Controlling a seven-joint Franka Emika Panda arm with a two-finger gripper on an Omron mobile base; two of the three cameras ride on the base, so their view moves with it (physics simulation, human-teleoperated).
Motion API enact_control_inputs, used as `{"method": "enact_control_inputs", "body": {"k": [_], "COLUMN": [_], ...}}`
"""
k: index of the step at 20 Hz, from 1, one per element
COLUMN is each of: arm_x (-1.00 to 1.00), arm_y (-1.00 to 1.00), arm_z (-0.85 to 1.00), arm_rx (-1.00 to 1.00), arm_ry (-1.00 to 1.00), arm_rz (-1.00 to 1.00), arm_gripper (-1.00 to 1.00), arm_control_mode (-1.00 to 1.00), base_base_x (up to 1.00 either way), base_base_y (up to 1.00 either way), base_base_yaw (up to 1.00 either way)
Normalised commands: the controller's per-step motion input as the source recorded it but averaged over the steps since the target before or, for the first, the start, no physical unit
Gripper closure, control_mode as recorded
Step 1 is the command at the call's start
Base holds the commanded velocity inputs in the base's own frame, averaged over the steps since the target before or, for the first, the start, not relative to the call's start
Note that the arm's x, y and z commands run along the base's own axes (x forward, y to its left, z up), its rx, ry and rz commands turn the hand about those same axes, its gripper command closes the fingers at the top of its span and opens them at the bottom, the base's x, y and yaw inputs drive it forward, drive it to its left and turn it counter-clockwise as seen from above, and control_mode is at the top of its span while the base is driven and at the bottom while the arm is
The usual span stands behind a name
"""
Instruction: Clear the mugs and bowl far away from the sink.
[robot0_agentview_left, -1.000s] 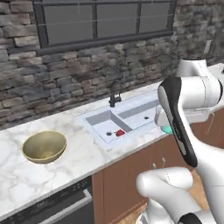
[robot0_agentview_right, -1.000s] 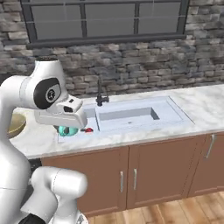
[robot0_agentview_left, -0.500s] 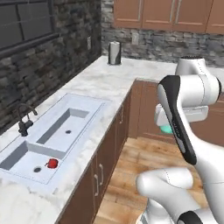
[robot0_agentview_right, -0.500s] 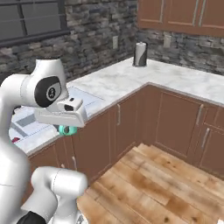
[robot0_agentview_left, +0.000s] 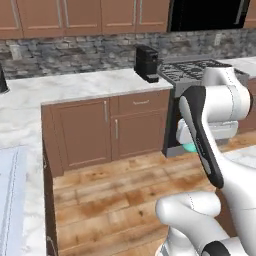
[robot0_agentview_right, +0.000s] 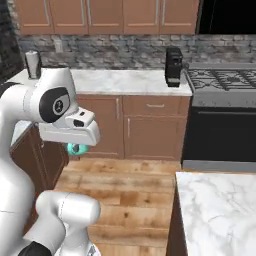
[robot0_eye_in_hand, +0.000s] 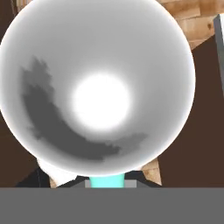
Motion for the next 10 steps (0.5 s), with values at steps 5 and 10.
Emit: {"method": "enact_control_inputs", "body": {"k": [5, 10], "arm_x": [0.00, 0.00], "arm_y": [0.00, 0.00], "arm_z": [0.00, 0.00], "arm_rx": [0.00, 0.00], "arm_ry": [0.00, 0.00], "arm_rz": [0.00, 0.00], "arm_gripper": [1.00, 1.00], "arm_control_mode": [1.00, 1.00], "base_base_x": [0.00, 0.00], "base_base_y": [0.00, 0.00], "base_base_yaw": [-0.96, -0.98]}}
